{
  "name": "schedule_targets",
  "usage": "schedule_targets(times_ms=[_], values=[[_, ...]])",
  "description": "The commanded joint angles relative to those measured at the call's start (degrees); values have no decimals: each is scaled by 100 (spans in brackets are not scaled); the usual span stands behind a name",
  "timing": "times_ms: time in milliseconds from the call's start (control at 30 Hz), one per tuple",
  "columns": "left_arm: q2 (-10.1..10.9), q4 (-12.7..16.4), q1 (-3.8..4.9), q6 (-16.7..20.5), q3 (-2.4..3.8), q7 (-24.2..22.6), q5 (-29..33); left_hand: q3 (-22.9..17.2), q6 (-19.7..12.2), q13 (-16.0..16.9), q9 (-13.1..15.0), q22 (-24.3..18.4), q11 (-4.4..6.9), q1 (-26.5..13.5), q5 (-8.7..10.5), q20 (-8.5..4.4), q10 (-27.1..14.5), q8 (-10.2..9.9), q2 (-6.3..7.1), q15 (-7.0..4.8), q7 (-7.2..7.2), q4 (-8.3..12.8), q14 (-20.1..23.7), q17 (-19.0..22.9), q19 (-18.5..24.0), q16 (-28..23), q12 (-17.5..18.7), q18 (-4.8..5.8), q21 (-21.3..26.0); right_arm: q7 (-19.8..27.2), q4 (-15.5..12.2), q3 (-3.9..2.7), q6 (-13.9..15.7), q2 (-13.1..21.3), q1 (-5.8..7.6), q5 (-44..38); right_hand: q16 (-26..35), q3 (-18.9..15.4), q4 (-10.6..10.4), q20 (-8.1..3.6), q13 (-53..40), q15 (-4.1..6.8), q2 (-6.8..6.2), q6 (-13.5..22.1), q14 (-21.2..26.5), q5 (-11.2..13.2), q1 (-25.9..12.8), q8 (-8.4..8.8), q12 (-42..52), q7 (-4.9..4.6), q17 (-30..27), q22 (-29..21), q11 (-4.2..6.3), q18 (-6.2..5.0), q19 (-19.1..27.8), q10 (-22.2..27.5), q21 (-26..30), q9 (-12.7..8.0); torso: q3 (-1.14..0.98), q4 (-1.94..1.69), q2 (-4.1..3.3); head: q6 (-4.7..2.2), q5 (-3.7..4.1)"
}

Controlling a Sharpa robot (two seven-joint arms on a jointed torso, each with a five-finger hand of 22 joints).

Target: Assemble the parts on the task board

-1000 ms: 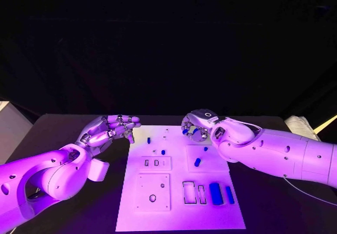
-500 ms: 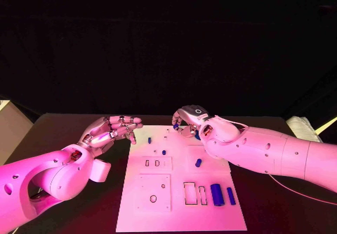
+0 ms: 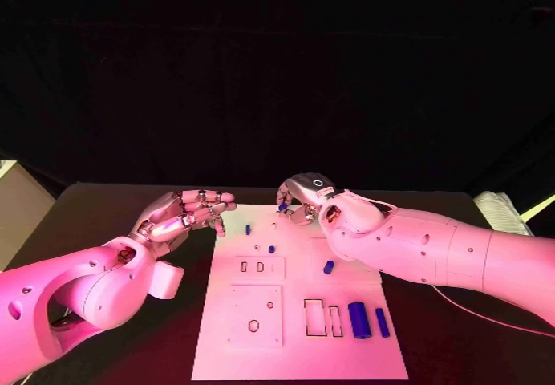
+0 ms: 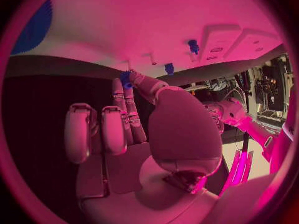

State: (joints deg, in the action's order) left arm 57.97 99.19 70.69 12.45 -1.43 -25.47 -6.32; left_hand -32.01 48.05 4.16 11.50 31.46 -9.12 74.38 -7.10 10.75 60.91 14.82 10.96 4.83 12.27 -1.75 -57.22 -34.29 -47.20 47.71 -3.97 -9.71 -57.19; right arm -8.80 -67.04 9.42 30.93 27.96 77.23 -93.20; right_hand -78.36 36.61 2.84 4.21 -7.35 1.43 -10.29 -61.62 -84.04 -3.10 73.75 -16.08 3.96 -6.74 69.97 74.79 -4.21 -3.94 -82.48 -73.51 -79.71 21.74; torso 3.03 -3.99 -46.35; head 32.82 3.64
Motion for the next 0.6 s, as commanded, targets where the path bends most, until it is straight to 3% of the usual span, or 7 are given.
schedule_targets(times_ms=[33, 133, 367, 600], values=[[-19, 7, 12, -99, 5, -22, -18, 9, -52, 7, -6, 9, -6, 37, 38, -13, -29, -23, -13, 19, 65, 30, 41, -7, 42, 28, 15, -76, -20, 37, 36, -2, -27, -38, -11, 15, -32, 9, 27, 17, -10, 11, 113, 19, -252, -28, 75, -10, 8, -15, 4, -4, 132, 81, -34, -152, -25, 12, 6, -7, -9, 11, -9], [-31, 7, 17, -101, 5, -20, -18, 9, -52, 7, -6, 9, -6, 37, 38, -13, -29, -23, -13, 19, 65, 30, 41, -7, 42, 28, 15, -76, -20, 37, 62, -1, -53, -58, -18, 23, -34, 9, 26, 20, -12, 8, 112, 28, -252, -28, 68, -6, 1, -19, 4, -7, 128, 80, -31, -145, -23, 17, 9, -12, -13, 12, -15], [-30, -1, 28, -96, 5, -15, -18, 14, -55, 8, -5, 15, -10, 35, 40, -11, -34, -26, -14, 22, 71, 29, 45, -7, 49, 34, 14, -76, -31, 25, 62, 1, -96, -82, -45, 30, -35, 6, 19, 23, -15, 3, 112, 36, -252, -28, 55, -3, -3, -23, 3, -5, 123, 80, -30, -140, -24, 23, 3, 18, -16, 23, -67], [-24, -14, 33, -93, 5, -14, -18, 14, -55, 8, -5, 15, -10, 35, 40, -11, -34, -26, -14, 22, 71, 29, 45, -7, 49, 34, 14, -76, -31, 25, 52, 1, -150, -87, -54, 33, -33, 1, 10, 29, -18, -2, 108, 46, -249, -25, 36, 1, -8, -26, -7, -19, 118, 76, -20, -136, -15, 31, 6, -3, -23, 28, -74]])
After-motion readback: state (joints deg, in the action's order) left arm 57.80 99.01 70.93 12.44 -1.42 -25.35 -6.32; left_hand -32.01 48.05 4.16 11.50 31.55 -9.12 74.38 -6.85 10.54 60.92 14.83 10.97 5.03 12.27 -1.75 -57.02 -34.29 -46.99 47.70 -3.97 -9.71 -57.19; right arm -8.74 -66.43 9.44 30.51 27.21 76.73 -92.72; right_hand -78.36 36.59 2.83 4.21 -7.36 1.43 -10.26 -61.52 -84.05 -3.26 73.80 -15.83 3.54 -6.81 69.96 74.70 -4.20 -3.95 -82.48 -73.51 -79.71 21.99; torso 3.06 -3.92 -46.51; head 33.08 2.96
